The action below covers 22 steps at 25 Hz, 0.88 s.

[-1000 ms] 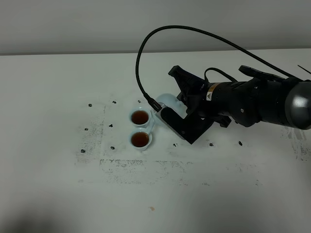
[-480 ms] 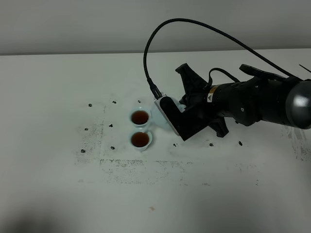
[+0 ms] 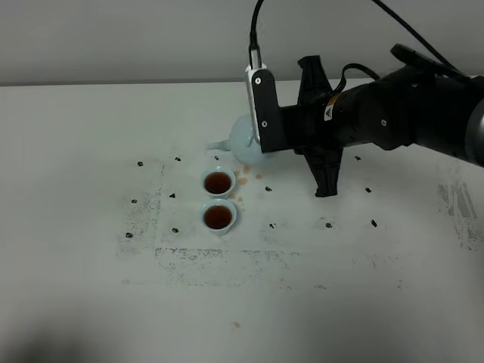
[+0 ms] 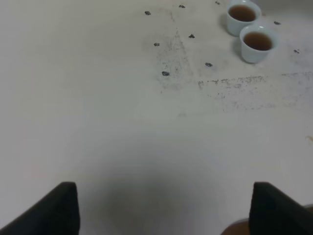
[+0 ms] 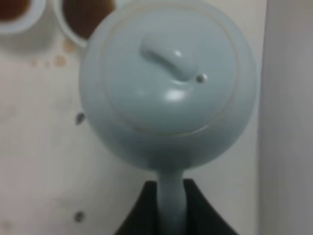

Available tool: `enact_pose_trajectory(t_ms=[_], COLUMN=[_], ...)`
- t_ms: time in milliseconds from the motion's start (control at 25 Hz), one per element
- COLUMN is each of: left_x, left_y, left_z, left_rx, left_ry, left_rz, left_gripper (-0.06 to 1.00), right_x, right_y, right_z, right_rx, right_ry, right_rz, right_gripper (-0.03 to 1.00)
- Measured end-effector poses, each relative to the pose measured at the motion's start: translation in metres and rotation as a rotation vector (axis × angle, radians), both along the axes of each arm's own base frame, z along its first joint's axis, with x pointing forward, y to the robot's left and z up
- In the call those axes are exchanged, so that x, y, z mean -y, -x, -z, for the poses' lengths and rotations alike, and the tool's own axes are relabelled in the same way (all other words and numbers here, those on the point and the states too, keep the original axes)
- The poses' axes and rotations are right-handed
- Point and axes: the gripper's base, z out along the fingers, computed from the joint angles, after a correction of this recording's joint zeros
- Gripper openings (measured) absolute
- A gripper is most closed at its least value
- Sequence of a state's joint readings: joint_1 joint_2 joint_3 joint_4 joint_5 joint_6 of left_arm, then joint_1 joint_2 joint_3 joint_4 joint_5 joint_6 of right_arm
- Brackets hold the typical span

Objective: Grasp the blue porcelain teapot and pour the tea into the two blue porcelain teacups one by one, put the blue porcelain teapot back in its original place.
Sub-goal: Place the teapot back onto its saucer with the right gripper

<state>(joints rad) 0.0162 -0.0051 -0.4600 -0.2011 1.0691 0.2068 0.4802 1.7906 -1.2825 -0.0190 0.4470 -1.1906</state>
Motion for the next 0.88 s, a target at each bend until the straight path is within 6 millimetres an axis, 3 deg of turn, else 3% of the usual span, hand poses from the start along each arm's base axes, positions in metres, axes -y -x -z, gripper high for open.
enact_pose_trajectory(t_ms=[320, 520, 880], left_x=[0.000, 0.000, 0.000], left_y=[0.000, 0.000, 0.000], left_z=[0.000, 0.000, 0.000], left_rx=[0.000, 0.000, 0.000], left_ry=[0.000, 0.000, 0.000], left_rz=[0.000, 0.000, 0.000], left_gripper=[0.68, 0.68, 0.68], right_x=[0.003, 0.001, -0.006], right_y=[0.011, 0.012, 0.027], right_z=[0.007, 0.007, 0.025], right_rx=[-0.331, -0.449, -0.559], right_ry=[-0.300, -0.519, -0.576], right_rz=[0.548, 0.869, 0.976], right_gripper=[0.04, 0.04, 0.04])
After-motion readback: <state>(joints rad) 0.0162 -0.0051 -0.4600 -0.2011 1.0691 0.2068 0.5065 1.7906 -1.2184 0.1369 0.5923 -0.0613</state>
